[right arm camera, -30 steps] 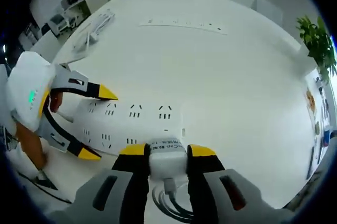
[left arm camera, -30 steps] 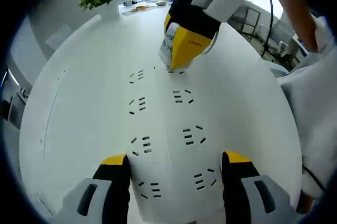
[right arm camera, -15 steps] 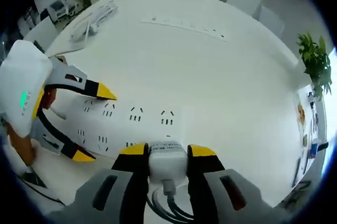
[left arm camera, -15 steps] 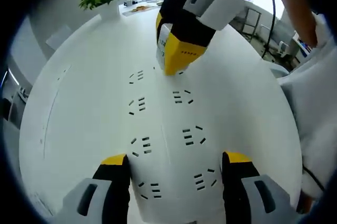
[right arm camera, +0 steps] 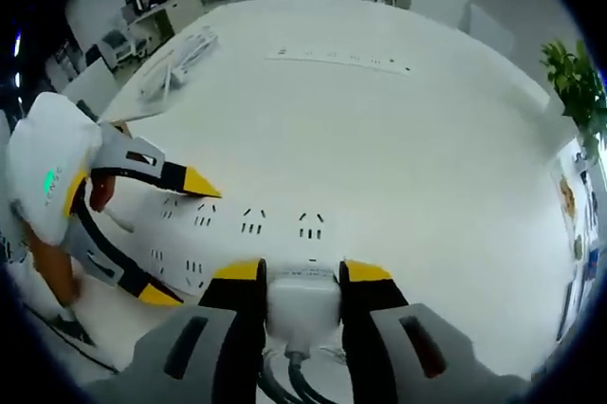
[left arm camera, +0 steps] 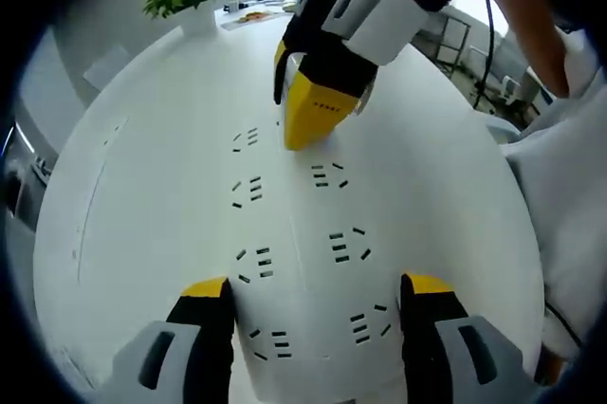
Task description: Straighten the power strip on the desk, plug the charger into it
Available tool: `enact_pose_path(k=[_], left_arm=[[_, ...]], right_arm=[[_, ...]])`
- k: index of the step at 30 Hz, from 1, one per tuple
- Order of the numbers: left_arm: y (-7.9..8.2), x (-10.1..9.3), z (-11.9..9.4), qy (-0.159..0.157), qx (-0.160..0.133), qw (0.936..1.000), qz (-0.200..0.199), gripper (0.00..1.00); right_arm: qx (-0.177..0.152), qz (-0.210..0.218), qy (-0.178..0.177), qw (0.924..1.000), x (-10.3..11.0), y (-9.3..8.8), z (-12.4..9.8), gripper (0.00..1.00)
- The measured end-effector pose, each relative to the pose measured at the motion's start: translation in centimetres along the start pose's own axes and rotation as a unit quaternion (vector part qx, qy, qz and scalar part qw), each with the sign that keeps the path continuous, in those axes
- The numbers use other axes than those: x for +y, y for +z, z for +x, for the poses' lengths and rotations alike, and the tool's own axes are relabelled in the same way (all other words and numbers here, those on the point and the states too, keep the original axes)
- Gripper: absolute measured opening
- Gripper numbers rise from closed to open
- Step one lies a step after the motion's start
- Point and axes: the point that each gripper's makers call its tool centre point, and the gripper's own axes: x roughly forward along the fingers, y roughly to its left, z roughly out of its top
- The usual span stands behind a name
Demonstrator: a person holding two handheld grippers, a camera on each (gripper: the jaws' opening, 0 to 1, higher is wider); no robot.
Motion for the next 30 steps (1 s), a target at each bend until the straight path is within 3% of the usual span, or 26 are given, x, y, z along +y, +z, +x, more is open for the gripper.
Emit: enact_pose_path(k=[3,5,7,8,13,18,19,23,25,30], left_arm=[[0.0,0.1,0.0,0.0,-0.002,1.0,0.0,0.72],[-0.1,0.1,-0.1,0.0,-0.002,1.0,0.0,0.72],[-0.1,0.2,-0.1,-0.001,-0.003,1.0,0.001,0.72],[-0.1,0.2,-0.1,-0.002,-0.004,1.0,0.001,0.72],[-0.1,0.2,-0.1,-0.002,-0.005,1.0,0.001,0.72],[-0.1,0.0,0.0,-0.001,-0.004,1.0,0.0,0.72],[0.0,-0.1,0.0,-0.001,-0.004,1.0,0.0,0.72],[0.0,-0.2,0.1,0.0,-0.004,1.0,0.0,0.72],[0.1,-0.2,0.2,0.0,-0.005,1.0,0.0,0.72],[0.2,-0.2,0.3,-0.001,-0.005,1.0,0.001,0.72]], right_arm=[[-0.047,-0.011,0.021,0.9986,0.8,1.5,-0.7,0.35],[-0.082,-0.017,0.035,0.9959,1.2,2.4,-1.5,0.49],[-0.11,-0.026,0.044,0.9926,1.3,3.2,-2.7,0.7],[-0.127,-0.038,0.049,0.9899,1.4,3.7,-3.5,0.73],[-0.14,-0.101,0.032,0.9845,0.5,3.4,-6.2,0.74],[-0.101,-0.121,0.005,0.9875,-0.6,1.4,-6.0,0.62],[-0.078,-0.071,-0.007,0.9943,-1.0,0.3,-5.2,0.57],[-0.052,-0.029,0.029,0.9978,-0.2,-1.0,-3.6,0.3],[-0.055,-0.032,0.039,0.9972,0.1,-0.7,-3.5,0.25],[-0.022,0.01,0.03,0.9993,-0.1,-1.2,-3.4,0.24]])
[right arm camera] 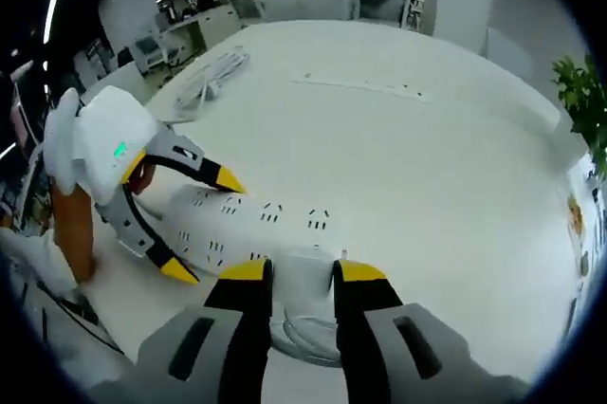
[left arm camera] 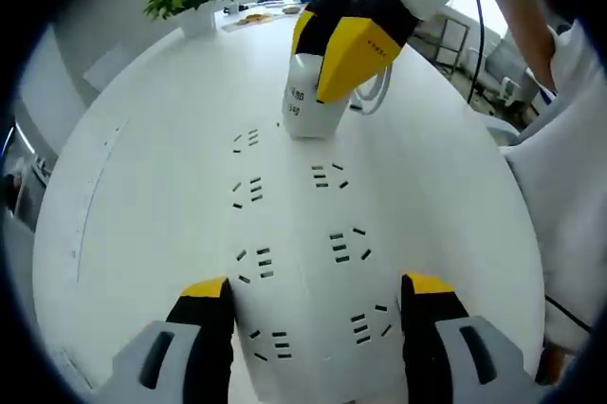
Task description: Straighten the power strip on the desk, plug the charger into it
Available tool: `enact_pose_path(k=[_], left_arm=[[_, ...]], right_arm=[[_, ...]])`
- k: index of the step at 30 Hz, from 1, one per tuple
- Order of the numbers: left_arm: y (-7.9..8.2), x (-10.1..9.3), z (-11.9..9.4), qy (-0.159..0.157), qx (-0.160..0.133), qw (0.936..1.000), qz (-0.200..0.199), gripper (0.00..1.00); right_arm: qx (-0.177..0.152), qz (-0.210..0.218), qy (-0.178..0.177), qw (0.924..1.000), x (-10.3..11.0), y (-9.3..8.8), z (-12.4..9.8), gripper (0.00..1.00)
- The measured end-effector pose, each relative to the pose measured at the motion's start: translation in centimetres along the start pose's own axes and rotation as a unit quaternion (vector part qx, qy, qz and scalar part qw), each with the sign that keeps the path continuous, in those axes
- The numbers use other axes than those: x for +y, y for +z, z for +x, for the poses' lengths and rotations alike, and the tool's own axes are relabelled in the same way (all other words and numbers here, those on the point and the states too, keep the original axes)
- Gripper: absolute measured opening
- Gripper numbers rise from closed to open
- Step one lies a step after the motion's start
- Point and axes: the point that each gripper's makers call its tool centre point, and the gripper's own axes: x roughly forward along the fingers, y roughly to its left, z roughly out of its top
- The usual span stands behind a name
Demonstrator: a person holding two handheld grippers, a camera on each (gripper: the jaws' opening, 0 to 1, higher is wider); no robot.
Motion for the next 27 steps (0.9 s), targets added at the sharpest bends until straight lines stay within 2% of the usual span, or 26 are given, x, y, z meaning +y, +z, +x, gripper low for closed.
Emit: enact_pose_path(k=[2,4,8,17,23,27], left_arm=[[0.1,0.0,0.0,0.0,-0.001,1.0,0.001,0.72],[0.1,0.0,0.1,-0.001,-0.001,1.0,0.001,0.72],[0.1,0.0,0.1,-0.001,-0.002,1.0,0.003,0.72],[0.2,0.0,0.2,-0.001,-0.005,1.0,0.005,0.73],[0.2,0.2,0.2,0.002,-0.006,1.0,0.001,0.73],[0.2,0.2,0.1,0.003,-0.008,1.0,-0.001,0.73]], right_arm=[[0.03,0.003,-0.011,0.9995,0.0,-0.7,-0.1,0.23],[0.043,-0.008,-0.024,0.9988,0.1,-0.7,0.1,0.23],[0.072,0.005,-0.03,0.997,-0.1,-0.6,0.3,0.22],[0.091,0.002,-0.032,0.9953,0.1,-0.5,1.3,0.21],[0.097,0.004,-0.025,0.995,0.1,0.3,2.0,0.22],[0.098,0.006,-0.02,0.9949,-0.1,0.2,2.1,0.22]])
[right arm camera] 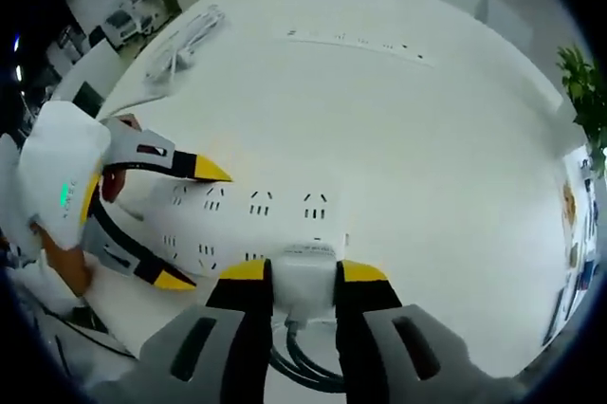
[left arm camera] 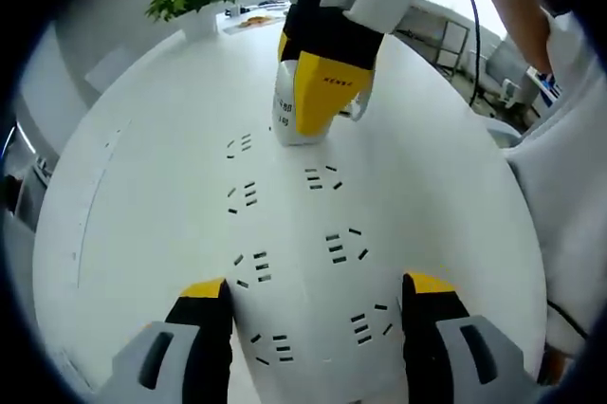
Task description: Straighten the power strip on the desk, plug the charger into it
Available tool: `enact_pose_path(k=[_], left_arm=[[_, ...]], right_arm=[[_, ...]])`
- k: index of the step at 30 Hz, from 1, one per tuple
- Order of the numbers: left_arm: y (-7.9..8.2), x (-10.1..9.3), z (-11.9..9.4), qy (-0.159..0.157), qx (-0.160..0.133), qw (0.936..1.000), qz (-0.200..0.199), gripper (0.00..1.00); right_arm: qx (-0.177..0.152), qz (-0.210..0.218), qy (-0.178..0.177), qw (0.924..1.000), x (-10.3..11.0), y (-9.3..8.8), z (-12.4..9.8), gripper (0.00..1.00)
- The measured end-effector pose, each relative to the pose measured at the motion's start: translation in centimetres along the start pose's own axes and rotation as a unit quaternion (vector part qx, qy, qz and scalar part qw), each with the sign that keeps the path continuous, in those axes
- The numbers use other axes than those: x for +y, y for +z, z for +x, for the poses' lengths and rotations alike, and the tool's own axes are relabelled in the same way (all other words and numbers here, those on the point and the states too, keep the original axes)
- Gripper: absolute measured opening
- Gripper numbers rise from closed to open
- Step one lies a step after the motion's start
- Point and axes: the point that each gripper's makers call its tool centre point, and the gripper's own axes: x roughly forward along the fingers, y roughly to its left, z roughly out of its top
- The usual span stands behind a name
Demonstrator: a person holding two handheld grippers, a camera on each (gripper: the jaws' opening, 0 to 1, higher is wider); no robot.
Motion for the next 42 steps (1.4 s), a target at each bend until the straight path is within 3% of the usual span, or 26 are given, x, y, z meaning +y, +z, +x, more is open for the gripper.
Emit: enact_pose_path(k=[11,14,18,19,21,23,26,29,34,38,42], left_arm=[[-0.1,0.0,-0.1,0.002,0.001,1.0,-0.004,0.73],[-0.1,0.0,-0.1,0.002,0.0,1.0,-0.004,0.73],[-0.1,0.0,-0.1,0.002,0.0,1.0,-0.005,0.73],[-0.1,0.0,-0.1,0.002,0.0,1.0,-0.006,0.73],[-0.1,0.1,-0.1,0.001,-0.002,1.0,-0.006,0.73],[-0.1,0.0,-0.1,0.001,-0.002,1.0,-0.005,0.73],[-0.1,0.1,-0.1,0.0,-0.003,1.0,-0.005,0.74],[-0.1,0.1,-0.1,0.0,-0.003,1.0,-0.006,0.74],[0.0,0.1,-0.1,0.0,-0.004,1.0,-0.006,0.74],[0.0,0.1,-0.1,0.0,-0.005,1.0,-0.006,0.74],[0.0,0.0,-0.1,0.001,-0.003,1.0,-0.006,0.74]], right_arm=[[-0.018,-0.001,0.0,0.9998,0.2,0.0,0.4,0.24],[-0.032,-0.035,-0.004,0.9988,0.3,0.0,0.7,0.26],[-0.049,-0.046,0.007,0.9977,0.3,0.1,0.8,0.27],[-0.053,-0.077,0.015,0.9955,0.3,0.2,0.8,0.28],[-0.058,-0.094,0.014,0.9937,0.4,0.1,0.7,0.29],[-0.079,-0.116,0.025,0.9898,0.9,0.6,0.4,0.34],[-0.112,-0.112,0.05,0.986,1.9,1.4,-0.6,0.51],[-0.129,-0.127,0.061,0.9815,2.3,1.7,-1.7,0.61],[-0.13,-0.169,0.061,0.9752,1.6,0.9,-2.3,0.64],[-0.155,-0.243,0.026,0.9571,0.7,1.3,-3.0,0.67],[-0.171,-0.358,0.005,0.918,0.4,1.4,-4.2,0.64]])
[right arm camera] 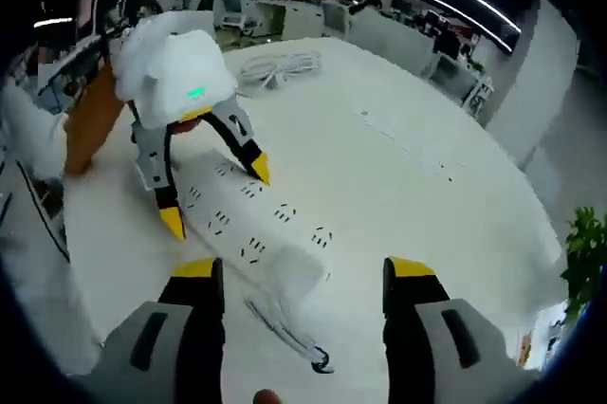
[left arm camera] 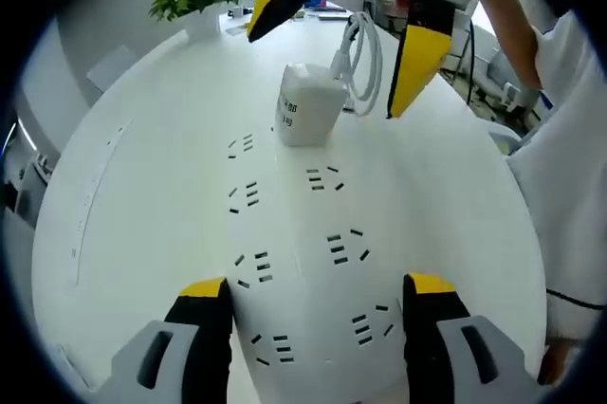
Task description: Straighten the power strip on the desk, plug the charger into it
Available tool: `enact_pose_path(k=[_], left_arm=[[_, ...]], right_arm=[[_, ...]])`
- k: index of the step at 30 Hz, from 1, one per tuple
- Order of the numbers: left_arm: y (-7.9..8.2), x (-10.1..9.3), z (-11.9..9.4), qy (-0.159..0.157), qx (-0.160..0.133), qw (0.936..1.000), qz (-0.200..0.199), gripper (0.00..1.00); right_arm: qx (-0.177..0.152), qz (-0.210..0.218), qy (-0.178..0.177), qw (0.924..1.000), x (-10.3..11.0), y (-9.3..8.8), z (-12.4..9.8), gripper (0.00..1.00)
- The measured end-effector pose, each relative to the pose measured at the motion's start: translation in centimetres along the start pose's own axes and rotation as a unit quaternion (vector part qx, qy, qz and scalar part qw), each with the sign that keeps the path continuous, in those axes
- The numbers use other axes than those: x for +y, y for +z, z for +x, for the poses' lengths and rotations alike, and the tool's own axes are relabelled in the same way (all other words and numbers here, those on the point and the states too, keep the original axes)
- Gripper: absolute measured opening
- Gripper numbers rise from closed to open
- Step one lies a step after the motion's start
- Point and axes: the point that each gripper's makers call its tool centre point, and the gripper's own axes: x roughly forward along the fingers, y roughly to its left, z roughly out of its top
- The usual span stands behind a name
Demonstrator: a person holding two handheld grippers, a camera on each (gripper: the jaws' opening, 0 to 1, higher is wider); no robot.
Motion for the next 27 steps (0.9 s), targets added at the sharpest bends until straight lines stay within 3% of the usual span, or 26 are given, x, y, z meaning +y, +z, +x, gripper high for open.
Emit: enact_pose_path(k=[2,5,7,14,18,24,27], left_arm=[[0.0,-0.1,0.0,0.0,0.0,1.0,0.0,0.74],[0.0,-0.2,0.0,0.002,0.003,1.0,0.0,0.74],[0.0,-0.3,-0.1,0.002,0.005,1.0,-0.001,0.74],[0.2,-0.4,0.0,0.008,0.011,0.9999,-0.01,0.74],[0.2,-0.4,0.0,0.009,0.012,0.9998,-0.013,0.73],[0.2,-0.3,0.0,0.009,0.012,0.9998,-0.014,0.73],[0.2,-0.3,0.0,0.009,0.012,0.9998,-0.014,0.73]], right_arm=[[-0.007,-0.045,-0.008,0.9989,-0.4,0.2,-0.4,0.57],[-0.049,-0.087,-0.004,0.995,0.2,0.8,-0.1,0.56],[-0.035,-0.096,0.014,0.9947,0.9,0.0,0.2,0.56],[-0.054,-0.179,0.013,0.9822,0.5,0.8,-0.1,0.56],[-0.041,-0.195,0.026,0.9795,0.5,0.5,0.7,0.57],[-0.032,-0.208,0.044,0.9766,1.1,1.5,1.8,0.55],[0.002,-0.201,0.068,0.9772,1.8,0.8,2.3,0.51]])
